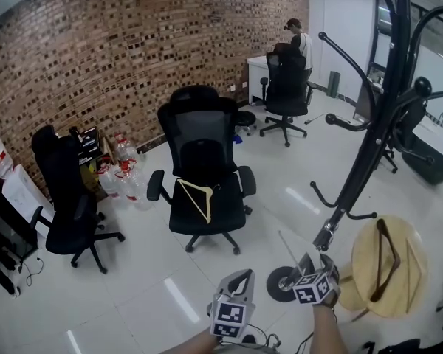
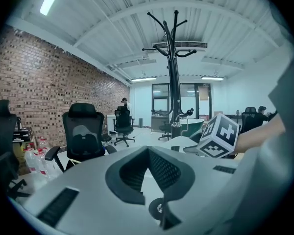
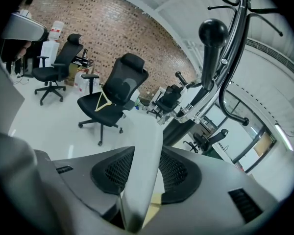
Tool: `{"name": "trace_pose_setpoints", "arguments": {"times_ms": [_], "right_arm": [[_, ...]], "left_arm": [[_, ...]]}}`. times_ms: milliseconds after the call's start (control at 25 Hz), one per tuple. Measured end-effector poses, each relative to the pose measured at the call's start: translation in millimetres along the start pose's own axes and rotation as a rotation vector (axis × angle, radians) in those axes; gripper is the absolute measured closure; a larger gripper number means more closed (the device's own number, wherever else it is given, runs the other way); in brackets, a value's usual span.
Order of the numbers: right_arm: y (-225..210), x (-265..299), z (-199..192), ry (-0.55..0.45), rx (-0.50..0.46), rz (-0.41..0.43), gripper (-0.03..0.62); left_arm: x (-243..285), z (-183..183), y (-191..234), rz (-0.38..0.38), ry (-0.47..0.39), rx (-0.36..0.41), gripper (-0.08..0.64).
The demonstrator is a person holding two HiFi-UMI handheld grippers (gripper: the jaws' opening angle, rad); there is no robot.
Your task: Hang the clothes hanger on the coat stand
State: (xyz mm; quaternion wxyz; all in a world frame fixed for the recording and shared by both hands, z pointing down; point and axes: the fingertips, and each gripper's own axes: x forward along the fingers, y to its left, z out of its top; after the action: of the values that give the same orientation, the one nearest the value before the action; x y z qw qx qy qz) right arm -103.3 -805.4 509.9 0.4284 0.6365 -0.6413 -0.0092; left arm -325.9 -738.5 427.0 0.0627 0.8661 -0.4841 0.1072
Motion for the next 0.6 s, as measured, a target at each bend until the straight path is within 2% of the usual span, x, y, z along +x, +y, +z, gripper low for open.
{"name": "trace_pose_setpoints", "arguments": {"times_ms": [200, 360, 520, 600], "right_arm": [[-2, -7, -5, 0.0, 0.031, 0.01, 0.437], [-12, -34, 1, -0.067, 0.087, -0.039, 0.434], [-17, -80, 25, -0.187, 0.243, -0.072, 0.435], [-16, -108, 35, -0.26, 0.349, -0.07, 0.479]], "left_arm": [[0, -3, -6, -0.05, 0.02, 0.008, 0.545], [-4, -1, -10, -0.084, 0.009, 0.013, 0.545], [-20, 4, -4, -0.094, -0.014, 0.003, 0.545], [-28, 5, -1, -0.097, -0.022, -0.007, 0.545]]}}
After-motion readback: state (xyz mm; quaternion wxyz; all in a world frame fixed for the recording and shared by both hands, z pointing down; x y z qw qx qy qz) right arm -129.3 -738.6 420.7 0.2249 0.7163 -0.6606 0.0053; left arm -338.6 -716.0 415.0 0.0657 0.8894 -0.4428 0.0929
